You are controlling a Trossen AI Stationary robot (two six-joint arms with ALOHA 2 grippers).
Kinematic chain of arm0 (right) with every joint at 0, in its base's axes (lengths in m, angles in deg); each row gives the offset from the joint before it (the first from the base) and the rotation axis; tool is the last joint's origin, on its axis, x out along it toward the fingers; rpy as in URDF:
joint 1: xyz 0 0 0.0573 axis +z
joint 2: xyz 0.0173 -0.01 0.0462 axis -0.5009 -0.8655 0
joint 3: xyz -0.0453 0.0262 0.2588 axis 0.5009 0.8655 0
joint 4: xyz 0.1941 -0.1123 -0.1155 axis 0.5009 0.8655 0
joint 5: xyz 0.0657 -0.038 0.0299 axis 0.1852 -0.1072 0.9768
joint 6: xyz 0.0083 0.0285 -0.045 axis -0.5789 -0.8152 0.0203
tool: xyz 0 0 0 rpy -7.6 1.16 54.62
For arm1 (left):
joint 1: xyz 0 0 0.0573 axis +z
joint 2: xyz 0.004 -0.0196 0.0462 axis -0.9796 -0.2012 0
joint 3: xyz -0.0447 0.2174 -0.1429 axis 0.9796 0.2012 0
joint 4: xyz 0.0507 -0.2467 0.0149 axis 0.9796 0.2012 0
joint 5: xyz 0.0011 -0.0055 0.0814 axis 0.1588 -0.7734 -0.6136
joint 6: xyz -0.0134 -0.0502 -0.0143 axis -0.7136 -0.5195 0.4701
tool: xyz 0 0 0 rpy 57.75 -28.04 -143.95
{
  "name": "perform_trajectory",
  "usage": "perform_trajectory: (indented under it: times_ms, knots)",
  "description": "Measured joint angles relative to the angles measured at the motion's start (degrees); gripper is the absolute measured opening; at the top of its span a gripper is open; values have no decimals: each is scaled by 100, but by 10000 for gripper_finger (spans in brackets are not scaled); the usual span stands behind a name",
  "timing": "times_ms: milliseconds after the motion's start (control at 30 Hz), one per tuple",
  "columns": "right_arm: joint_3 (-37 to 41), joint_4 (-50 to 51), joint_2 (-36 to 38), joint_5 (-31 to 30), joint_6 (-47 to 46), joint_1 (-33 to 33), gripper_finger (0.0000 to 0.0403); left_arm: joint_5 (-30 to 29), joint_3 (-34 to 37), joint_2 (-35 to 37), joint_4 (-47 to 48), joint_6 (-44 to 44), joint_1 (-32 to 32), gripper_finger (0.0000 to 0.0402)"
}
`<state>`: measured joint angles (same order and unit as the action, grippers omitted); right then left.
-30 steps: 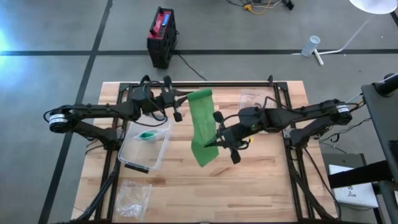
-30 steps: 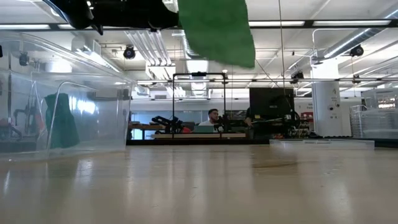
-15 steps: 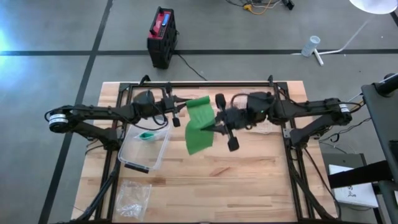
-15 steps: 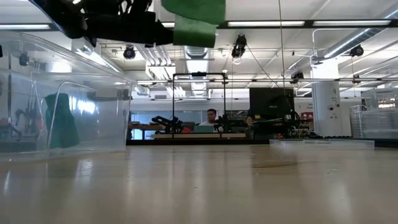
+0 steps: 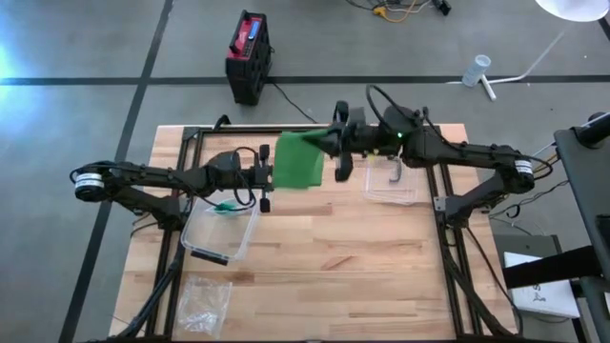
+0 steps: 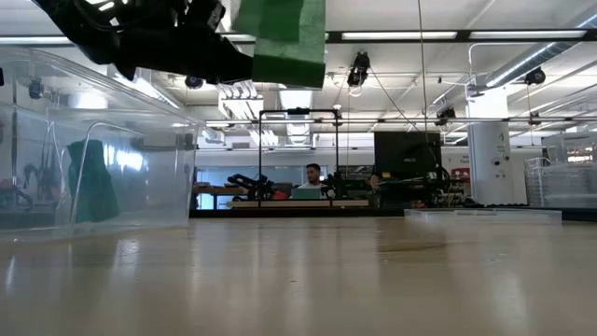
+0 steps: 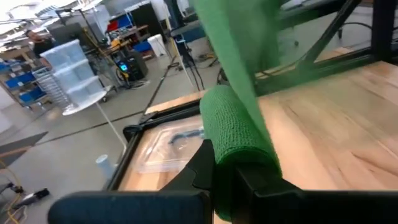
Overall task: Roll bandage
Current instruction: Roll the dark green bandage
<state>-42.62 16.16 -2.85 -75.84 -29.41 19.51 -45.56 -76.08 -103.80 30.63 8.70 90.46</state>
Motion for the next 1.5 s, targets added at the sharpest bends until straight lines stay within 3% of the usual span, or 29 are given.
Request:
perform_trajectory:
  times_ms: [633, 1133, 1300, 1500]
  knots:
    - [46, 383, -670, -1004, -564, -1202, 7, 188, 85, 190, 215, -175, -393, 7]
    - [335, 1054, -839, -1783, -568, -1436, 183, 903, 94, 461, 324, -376, -490, 7]
    - [579, 1840, -840, -2710, -16, -1436, 221, 907, 94, 798, 355, -560, -530, 7]
    - [739, 2379, -836, -2625, 47, -1390, 255, 907, 94, 1253, 261, -555, -530, 7]
